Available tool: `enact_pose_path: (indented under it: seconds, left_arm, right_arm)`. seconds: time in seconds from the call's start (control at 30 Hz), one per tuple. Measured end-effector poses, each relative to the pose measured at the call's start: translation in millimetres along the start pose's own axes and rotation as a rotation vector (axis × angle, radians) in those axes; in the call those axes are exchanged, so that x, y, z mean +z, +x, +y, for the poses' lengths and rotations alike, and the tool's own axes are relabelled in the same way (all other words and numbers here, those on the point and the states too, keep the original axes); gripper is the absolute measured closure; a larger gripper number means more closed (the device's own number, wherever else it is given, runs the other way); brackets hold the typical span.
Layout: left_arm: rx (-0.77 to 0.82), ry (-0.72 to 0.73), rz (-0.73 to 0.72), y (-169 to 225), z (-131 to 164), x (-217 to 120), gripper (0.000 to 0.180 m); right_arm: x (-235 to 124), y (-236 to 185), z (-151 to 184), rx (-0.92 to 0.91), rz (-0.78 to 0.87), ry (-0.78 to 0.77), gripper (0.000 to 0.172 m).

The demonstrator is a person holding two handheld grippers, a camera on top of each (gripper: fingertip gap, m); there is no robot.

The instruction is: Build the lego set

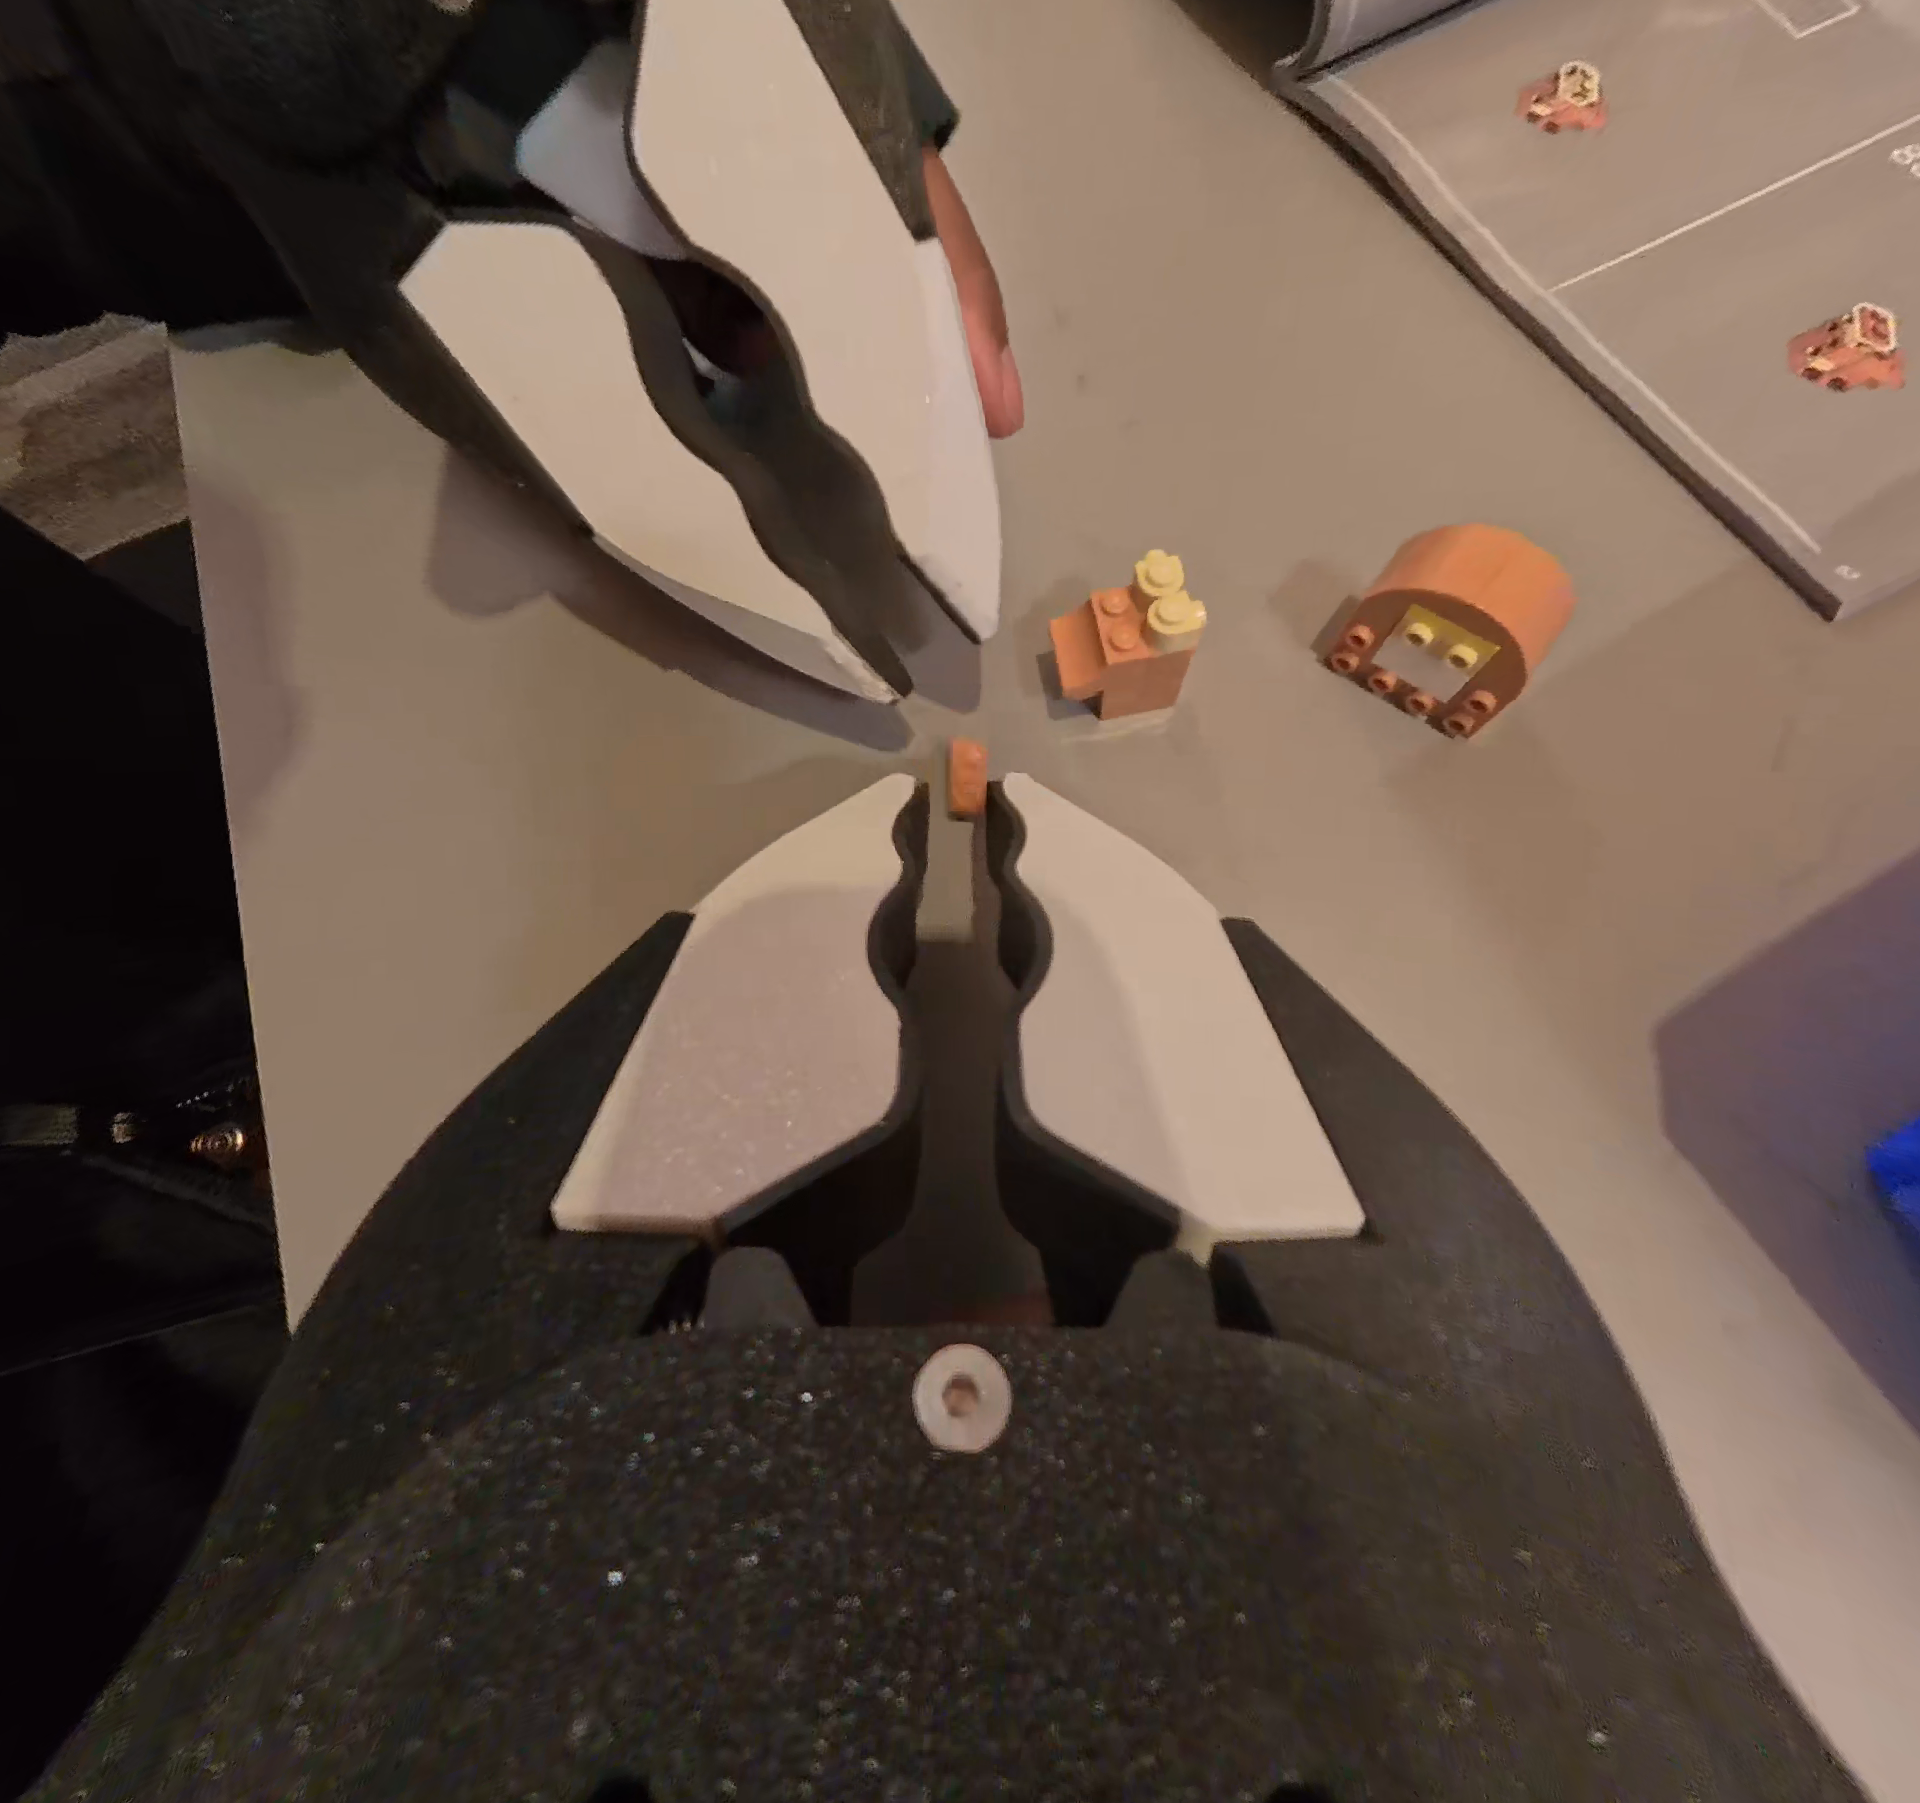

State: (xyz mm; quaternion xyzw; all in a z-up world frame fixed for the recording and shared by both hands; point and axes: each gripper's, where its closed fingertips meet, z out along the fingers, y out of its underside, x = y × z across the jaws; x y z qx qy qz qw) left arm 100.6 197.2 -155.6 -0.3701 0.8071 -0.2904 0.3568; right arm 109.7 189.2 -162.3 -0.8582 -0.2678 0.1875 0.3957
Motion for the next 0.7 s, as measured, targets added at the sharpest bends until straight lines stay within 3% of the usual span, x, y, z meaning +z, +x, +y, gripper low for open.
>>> enact_pose_path:
  seconds: [0.17, 0.23, 0.4, 0.53, 0.57, 0.63, 0.7]
  left_arm:
    - [-0.071, 0.045, -0.024, -4.2, -11.0, -5.4, 0.167]
    - [-0.119, 0.069, -0.031, -1.0, -19.7, -6.9, 0.167]
    - [-0.237, 0.194, 0.016, 26.8, -56.5, -0.6, 0.167]
    - [-0.252, 0.318, 0.01, 41.5, -85.8, 3.1, 0.162]
    - [-0.253, 0.334, -0.002, 42.7, -88.6, 4.0, 0.16]
    - [-0.251, 0.382, 0.005, 47.8, -94.8, 2.4, 0.178]
    - [-0.255, 0.435, -0.001, 49.1, -101.6, -3.0, 0.179]
  right_arm:
    - [-11.7, 6.8, -13.5, 0.059, 0.041, 0.123, 0.147]
    - [-25.7, 4.3, -34.1, 0.108, 0.027, 0.282, 0.139]
    - [-87.1, -3.3, -96.7, 0.32, -0.079, 0.86, 0.13]
    - [-133.0, -8.6, -117.5, 0.437, -0.206, 1.238, 0.126]
    - [-142.0, -5.7, -117.5, 0.472, -0.221, 1.305, 0.127]
    - [-155.8, -4.1, -116.7, 0.5, -0.267, 1.395, 0.128]
    - [-162.7, -6.0, -115.8, 0.505, -0.307, 1.43, 0.128]
